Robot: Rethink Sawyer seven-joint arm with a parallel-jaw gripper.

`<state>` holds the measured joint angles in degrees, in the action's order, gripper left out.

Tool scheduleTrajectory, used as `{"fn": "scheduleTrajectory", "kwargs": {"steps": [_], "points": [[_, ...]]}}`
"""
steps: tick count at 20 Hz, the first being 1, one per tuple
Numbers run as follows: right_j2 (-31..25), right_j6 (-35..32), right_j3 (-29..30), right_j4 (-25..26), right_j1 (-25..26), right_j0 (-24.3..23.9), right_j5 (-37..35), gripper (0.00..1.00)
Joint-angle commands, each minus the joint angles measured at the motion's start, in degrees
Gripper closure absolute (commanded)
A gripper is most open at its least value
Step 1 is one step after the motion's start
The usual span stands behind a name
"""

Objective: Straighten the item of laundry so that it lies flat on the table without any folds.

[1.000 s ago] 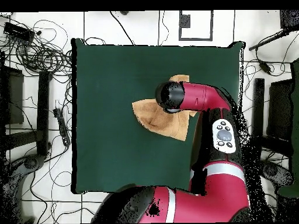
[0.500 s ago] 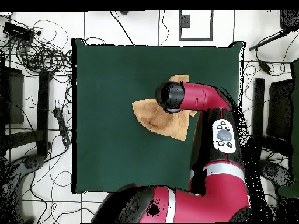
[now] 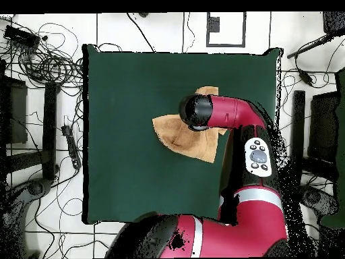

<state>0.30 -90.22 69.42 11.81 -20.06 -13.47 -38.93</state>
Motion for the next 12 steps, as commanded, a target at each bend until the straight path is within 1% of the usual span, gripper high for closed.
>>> {"fn": "scheduleTrajectory", "kwargs": {"steps": [1,12], "points": [[-5.9,-6.4,5.4,-1.7,1.9,1.4,2.6,1.00],[-6.0,-6.2,5.3,-1.5,2.1,1.4,2.7,1.00]]}}
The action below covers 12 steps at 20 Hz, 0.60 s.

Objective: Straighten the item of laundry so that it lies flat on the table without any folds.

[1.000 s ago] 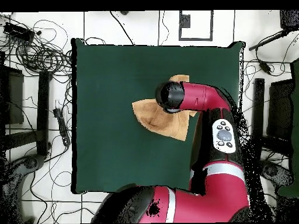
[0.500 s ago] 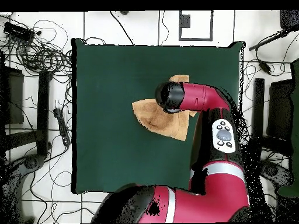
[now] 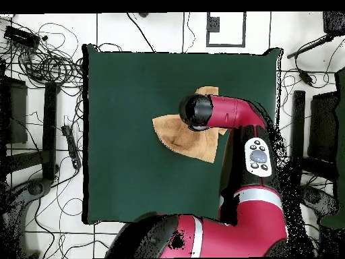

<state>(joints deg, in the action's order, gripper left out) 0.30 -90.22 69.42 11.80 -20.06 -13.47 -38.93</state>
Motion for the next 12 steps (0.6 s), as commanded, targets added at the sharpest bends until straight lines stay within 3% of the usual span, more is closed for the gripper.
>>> {"fn": "scheduleTrajectory", "kwargs": {"steps": [1,12], "points": [[-6.0,-6.2,5.2,-1.5,2.1,1.4,2.7,1.00],[-6.2,-5.8,5.3,-1.3,2.2,1.4,3.0,1.00]]}}
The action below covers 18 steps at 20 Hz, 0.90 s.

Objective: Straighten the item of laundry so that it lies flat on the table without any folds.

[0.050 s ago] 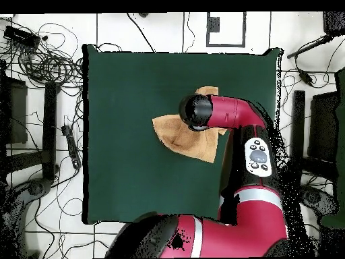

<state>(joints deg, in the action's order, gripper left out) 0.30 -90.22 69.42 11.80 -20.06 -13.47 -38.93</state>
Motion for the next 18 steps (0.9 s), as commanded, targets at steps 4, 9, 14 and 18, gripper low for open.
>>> {"fn": "scheduleTrajectory", "kwargs": {"steps": [4,9,14,18], "points": [[-6.4,-5.5,5.3,-1.2,2.4,1.2,3.4,1.00],[-6.5,-5.2,5.4,-1.3,2.8,1.1,2.6,1.00],[-6.9,-5.1,7.5,-1.2,3.8,0.4,3.7,1.00],[-7.2,-3.4,9.3,-0.2,3.4,0.2,3.9,1.00]]}}
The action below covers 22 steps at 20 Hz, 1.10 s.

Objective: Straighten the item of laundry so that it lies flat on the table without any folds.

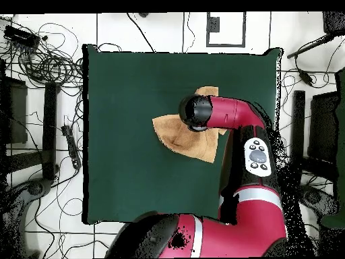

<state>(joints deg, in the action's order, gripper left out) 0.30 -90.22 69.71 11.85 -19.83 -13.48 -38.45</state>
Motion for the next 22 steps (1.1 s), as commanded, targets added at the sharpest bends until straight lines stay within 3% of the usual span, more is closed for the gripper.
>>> {"fn": "scheduleTrajectory", "kwargs": {"steps": [1,15,22], "points": [[-7.2,-3.5,9.6,-0.3,3.0,0.2,3.5,1.00],[-7.0,-4.7,17.8,-0.7,-0.5,-0.5,5.6,1.00],[-7.1,-4.7,19.1,-0.9,-1.1,-0.7,6.5,1.00]]}}
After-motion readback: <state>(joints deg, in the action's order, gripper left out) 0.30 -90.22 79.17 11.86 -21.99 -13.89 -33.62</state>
